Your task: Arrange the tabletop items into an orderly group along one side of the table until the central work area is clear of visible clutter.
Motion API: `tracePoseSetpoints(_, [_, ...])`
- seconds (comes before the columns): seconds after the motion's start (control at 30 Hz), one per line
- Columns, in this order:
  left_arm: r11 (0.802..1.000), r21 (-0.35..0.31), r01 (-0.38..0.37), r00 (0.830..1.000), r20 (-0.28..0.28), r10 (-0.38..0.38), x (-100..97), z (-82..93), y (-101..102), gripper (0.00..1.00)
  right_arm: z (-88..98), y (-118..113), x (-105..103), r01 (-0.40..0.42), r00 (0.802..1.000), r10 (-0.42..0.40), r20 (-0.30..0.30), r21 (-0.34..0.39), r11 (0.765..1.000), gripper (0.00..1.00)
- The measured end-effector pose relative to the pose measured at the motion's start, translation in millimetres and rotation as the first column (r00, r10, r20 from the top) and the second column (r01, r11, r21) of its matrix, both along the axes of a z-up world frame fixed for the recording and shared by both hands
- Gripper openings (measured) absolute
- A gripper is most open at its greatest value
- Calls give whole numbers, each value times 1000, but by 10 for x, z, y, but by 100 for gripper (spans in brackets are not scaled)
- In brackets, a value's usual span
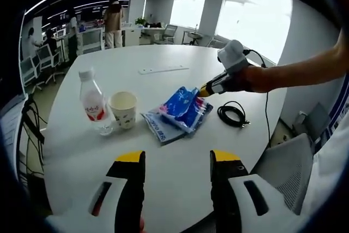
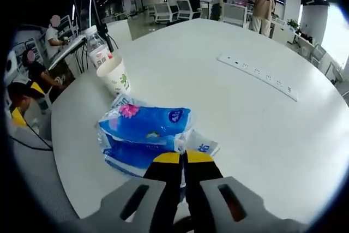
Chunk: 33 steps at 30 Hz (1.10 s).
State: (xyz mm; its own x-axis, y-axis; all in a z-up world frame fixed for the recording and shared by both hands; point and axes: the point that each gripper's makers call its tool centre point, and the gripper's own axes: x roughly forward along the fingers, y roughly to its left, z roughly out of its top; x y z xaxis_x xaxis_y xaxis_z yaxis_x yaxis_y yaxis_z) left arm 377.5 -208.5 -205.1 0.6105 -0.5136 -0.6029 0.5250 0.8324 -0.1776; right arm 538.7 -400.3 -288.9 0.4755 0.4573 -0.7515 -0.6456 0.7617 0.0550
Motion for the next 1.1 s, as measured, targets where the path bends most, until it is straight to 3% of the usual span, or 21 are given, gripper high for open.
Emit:
tracePoseSetpoints(0.63, [999, 0, 46, 999, 23, -46, -11, 77, -146, 47, 328, -274, -43, 70, 996, -72, 50, 34, 997, 0])
tracePoseSetpoints(1.1, [995, -4, 98, 995, 34, -98, -31, 102, -375, 47, 463, -756, -133, 156, 984, -159, 79, 40, 987, 0])
